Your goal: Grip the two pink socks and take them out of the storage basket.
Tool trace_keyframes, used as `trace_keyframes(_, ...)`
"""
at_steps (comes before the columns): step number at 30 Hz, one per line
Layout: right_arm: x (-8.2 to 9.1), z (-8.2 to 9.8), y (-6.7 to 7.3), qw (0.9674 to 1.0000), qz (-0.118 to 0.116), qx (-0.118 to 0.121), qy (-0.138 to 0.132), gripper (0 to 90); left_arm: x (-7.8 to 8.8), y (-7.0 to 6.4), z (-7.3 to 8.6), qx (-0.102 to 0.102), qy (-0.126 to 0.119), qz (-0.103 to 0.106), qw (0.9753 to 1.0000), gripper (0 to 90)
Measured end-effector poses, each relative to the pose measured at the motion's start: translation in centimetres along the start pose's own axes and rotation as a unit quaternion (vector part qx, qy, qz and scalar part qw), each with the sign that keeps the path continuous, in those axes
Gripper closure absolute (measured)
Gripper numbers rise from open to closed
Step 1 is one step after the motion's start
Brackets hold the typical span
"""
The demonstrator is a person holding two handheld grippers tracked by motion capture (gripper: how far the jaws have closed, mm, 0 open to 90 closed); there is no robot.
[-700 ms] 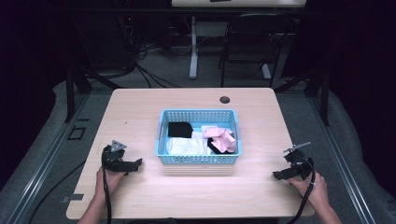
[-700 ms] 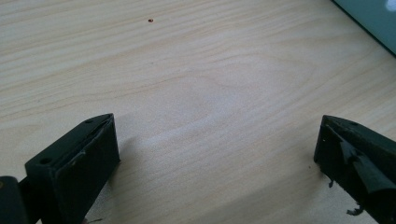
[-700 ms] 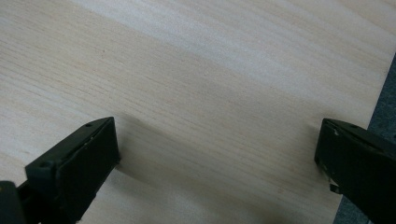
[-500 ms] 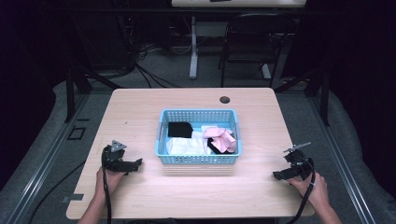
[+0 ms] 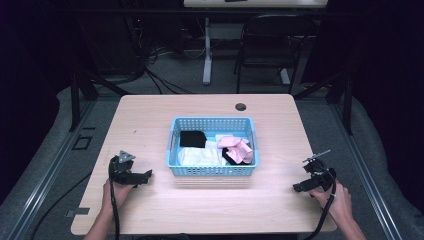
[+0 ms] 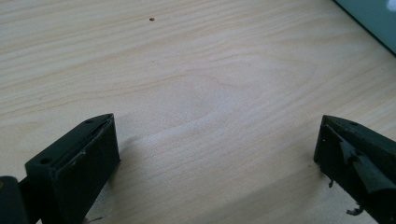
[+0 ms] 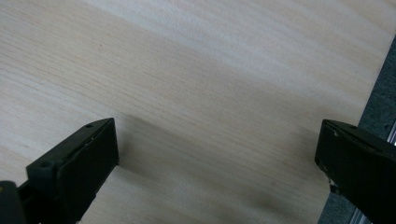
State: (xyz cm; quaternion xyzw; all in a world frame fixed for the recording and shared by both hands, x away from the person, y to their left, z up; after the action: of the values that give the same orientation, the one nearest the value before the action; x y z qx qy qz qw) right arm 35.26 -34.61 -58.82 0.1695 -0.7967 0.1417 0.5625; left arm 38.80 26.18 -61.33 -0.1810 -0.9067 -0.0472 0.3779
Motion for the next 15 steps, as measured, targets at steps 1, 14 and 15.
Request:
trace_keyframes(1,0.4,-0.3,0.0,1.0,-0.002,0.002,-0.003,0.0,0.0,0.0,0.0,0.0,0.0,0.0,1.0,0.0)
trace_keyframes(14,3.4,-2.4,1.8,0.9984,-0.027,0.034,-0.037,0.0,0.0,0.0,0.0,-0.001,0.0,0.001,1.0,0.0)
trace_keyframes(15,3.7,-2.8,2.2,0.998,-0.028,0.043,-0.036,0.1,0.0,0.0,0.0,-0.001,-0.001,0.001,1.0,0.0)
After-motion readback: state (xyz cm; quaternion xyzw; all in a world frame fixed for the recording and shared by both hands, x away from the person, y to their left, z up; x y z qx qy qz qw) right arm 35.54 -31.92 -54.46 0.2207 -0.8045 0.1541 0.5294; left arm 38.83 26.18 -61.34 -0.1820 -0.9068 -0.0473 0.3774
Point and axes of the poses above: each handheld gripper's, and its own axes: x roughly backward along the jaws, z roughly out of its underside, y roughly to its left, the point moved 3 cm from there along -x, roughly forward along the jaws, and after that the axes turned 4 degrees about x, right-handed, at the moved point
